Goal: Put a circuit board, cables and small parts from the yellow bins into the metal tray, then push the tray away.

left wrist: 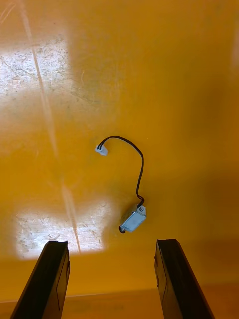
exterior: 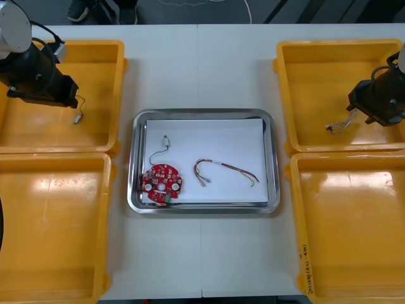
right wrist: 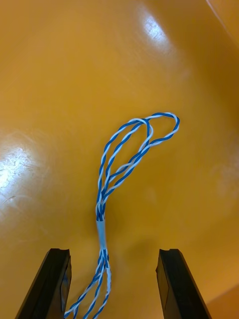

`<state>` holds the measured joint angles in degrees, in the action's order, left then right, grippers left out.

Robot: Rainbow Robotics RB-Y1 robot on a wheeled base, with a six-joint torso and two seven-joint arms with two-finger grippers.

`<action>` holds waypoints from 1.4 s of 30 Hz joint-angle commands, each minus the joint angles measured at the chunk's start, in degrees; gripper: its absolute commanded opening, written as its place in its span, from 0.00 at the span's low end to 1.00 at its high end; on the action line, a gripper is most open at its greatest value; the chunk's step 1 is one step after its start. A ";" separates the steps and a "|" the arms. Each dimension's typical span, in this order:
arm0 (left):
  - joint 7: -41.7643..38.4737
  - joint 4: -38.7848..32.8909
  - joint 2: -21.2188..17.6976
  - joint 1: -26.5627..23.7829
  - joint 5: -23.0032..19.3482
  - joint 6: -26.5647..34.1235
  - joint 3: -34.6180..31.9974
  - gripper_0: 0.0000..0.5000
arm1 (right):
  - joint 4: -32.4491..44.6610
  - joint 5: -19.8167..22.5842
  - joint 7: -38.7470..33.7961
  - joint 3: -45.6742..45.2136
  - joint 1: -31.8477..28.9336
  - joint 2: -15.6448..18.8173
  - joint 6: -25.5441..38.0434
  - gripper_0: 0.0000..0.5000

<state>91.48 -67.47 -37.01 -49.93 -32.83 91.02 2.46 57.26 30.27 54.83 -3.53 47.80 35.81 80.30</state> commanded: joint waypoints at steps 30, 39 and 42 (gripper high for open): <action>5.03 3.22 2.82 -0.25 -0.13 -5.15 1.94 1.00 | -5.84 -1.80 4.06 0.10 2.30 -1.89 -5.59 1.00; 5.73 3.22 2.82 2.12 -0.13 -6.29 0.44 1.00 | -6.46 -1.97 4.68 0.19 2.30 -1.89 -5.68 0.68; 5.82 3.22 2.82 2.74 -0.21 -6.56 0.44 1.00 | -6.72 -1.97 4.68 0.19 2.30 -1.89 -5.77 0.36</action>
<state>91.56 -63.67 -33.96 -48.20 -33.41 85.32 4.11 51.37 28.81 58.13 -3.51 48.44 34.53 75.15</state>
